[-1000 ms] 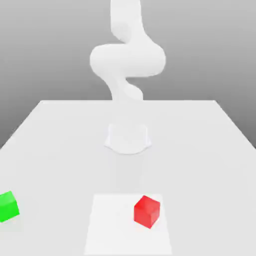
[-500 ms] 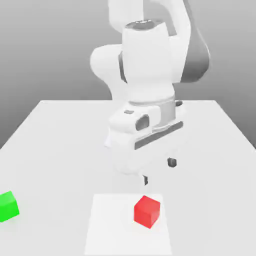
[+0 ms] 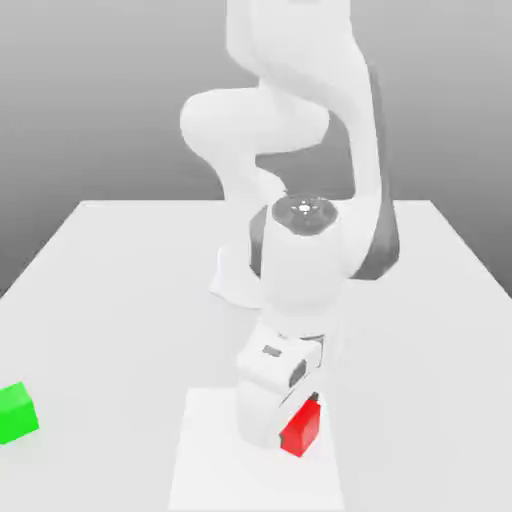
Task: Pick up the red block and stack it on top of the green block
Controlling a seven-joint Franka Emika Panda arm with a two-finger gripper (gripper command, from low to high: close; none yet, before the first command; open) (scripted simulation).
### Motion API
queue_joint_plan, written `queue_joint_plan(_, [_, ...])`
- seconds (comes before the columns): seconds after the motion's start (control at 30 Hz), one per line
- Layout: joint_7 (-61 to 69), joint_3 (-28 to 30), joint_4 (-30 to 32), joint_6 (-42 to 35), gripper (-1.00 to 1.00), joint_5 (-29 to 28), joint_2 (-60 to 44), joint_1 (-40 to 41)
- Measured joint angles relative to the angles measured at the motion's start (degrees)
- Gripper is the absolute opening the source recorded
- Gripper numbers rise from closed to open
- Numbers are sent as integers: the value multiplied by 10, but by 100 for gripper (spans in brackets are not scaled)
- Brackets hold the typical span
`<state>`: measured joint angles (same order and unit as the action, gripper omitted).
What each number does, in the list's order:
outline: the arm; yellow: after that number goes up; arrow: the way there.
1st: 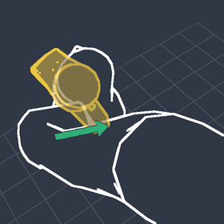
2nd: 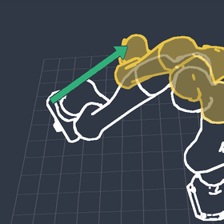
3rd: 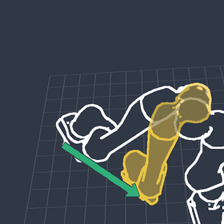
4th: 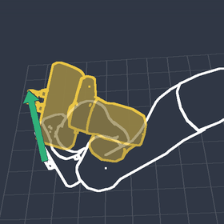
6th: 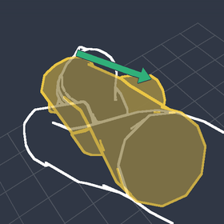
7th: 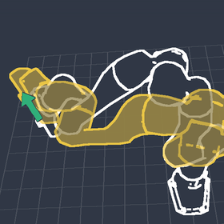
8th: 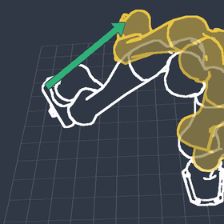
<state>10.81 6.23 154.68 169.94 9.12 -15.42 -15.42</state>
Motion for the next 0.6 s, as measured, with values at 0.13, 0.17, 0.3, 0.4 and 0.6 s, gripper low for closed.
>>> queue_joint_plan(0.13, [1, -4, 0, 3, -100, 2, -5, 3])
queue_joint_plan(0.17, [-1, -1, 0, -1, -100, -1, 0, 1])
queue_joint_plan(0.3, [-25, 23, 6, -39, -100, -35, 48, -15])
queue_joint_plan(0.4, [-43, 32, 12, -73, -100, -60, 88, -19])
queue_joint_plan(0.6, [-9, 59, 1, -123, -100, -78, 124, 29])
